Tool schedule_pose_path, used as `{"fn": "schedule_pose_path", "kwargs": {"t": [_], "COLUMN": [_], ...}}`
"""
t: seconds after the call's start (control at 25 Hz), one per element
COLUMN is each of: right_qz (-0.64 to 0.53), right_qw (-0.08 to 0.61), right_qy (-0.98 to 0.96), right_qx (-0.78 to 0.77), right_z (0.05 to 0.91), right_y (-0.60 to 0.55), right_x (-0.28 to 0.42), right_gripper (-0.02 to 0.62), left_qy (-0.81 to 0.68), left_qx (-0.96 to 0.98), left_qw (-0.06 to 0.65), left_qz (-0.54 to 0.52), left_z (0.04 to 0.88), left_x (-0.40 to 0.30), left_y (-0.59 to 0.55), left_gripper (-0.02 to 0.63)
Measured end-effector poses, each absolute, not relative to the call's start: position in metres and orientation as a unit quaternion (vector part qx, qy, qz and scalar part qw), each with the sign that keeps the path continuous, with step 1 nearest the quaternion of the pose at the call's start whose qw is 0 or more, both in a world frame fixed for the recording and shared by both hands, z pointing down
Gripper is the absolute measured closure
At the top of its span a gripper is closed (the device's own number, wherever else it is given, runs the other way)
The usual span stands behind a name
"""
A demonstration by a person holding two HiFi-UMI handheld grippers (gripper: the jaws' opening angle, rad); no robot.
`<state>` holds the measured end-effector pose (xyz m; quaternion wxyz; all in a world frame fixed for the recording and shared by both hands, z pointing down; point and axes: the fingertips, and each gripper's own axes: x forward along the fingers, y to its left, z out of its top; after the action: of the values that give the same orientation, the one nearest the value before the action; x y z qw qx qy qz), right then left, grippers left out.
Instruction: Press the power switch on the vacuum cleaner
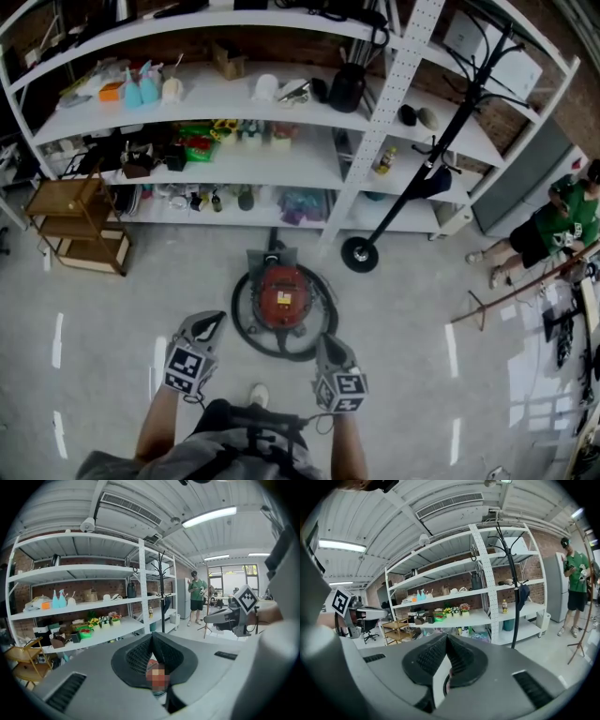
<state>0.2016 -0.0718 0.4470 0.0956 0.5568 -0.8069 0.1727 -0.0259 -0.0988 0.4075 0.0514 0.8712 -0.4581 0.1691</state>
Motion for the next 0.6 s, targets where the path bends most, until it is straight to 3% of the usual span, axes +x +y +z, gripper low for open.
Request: {"fn": "schedule_pose_path", "kwargs": {"t": [0.6], "right_qz": [0.184], "right_qw": [0.105], "right_qy": [-0.809], "right_qx": [0.548], "right_z": [0.478], "right_y": [-0.112], "right_x": [0.172], "right_gripper": [0.583], "left_qy": [-0.451], "left_qx": [0.869], "left_qw": [0.06], "left_qz": [0.194], "left_z": [0.448], "left_x": [-0.044], "left_y": [-0.137], "left_gripper": [0.598]}}
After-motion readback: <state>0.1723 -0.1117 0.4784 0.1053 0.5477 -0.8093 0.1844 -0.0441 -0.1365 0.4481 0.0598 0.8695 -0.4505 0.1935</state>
